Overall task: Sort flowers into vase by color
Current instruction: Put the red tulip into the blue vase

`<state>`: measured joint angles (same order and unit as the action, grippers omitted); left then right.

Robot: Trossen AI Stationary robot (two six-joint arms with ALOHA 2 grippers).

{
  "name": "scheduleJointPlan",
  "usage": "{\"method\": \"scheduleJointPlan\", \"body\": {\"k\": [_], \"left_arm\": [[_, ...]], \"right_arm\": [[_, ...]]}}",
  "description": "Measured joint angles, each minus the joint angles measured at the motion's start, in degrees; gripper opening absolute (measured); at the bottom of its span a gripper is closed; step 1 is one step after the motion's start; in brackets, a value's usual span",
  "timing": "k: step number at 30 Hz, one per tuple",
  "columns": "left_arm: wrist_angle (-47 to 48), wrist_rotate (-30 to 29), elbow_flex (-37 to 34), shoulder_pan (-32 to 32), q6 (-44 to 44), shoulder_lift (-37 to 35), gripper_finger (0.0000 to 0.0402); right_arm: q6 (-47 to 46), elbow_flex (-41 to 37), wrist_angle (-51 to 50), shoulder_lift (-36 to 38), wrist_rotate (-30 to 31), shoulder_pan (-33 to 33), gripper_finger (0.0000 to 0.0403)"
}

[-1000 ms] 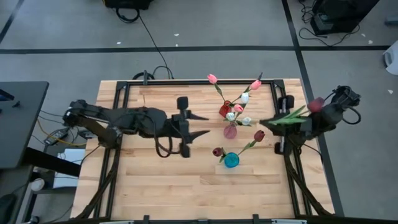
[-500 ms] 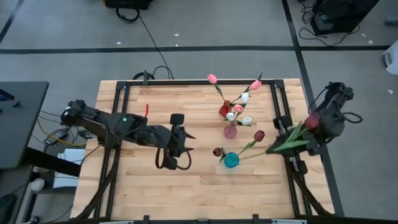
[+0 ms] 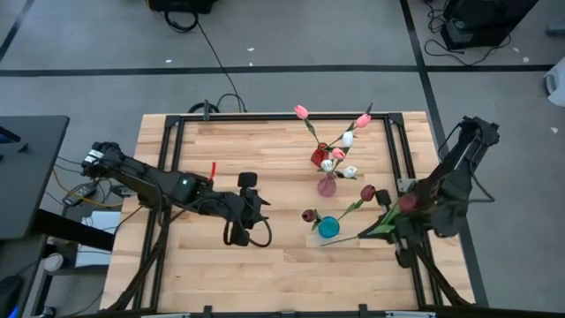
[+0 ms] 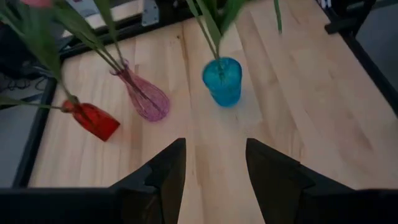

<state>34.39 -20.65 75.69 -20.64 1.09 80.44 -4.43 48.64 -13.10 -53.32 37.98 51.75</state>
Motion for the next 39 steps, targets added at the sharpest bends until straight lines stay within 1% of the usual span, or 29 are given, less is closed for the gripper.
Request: {"method": "scheduleJointPlan", "body": {"k": [6, 11, 15, 21, 25, 32, 39], "left_arm": [[2.32, -0.67, 5.68, 0.0, -1.43, -0.09, 0.0172], [2.42, -0.65, 6.54, 0.0, -1.45, -0.08, 0.0172], [2.67, -0.63, 6.53, 0.0, -1.43, -0.04, 0.0171], [2.15, -0.63, 6.53, 0.0, -0.74, -0.04, 0.0171], [2.15, -0.63, 6.53, 0.0, 0.24, -0.04, 0.0171], [2.06, -0.65, 6.53, 0.0, 1.44, -0.04, 0.0171], [2.04, -0.67, 6.53, 0.0, 1.37, -0.04, 0.0171]], "right_arm": [[-5.24, 0.0, -3.01, -3.46, 3.38, -0.38, 0.0016], [-10.22, 0.0, -7.45, -3.7, 4.51, -1.45, 0.0016], [-13.18, 0.19, -10.86, -2.95, 4.36, -3.81, 0.0016], [-19.5, 5.0, -20.6, -3.99, -0.14, -8.97, 0.0016], [-21.98, 7.85, -24.54, -6.32, -3.04, -11.25, 0.0016], [-24.34, 12.46, -31.17, -11.36, -5.03, -11.76, 0.0016], [-24.39, 14.36, -32.58, -13.24, -5.07, -11.76, 0.0016]]}}
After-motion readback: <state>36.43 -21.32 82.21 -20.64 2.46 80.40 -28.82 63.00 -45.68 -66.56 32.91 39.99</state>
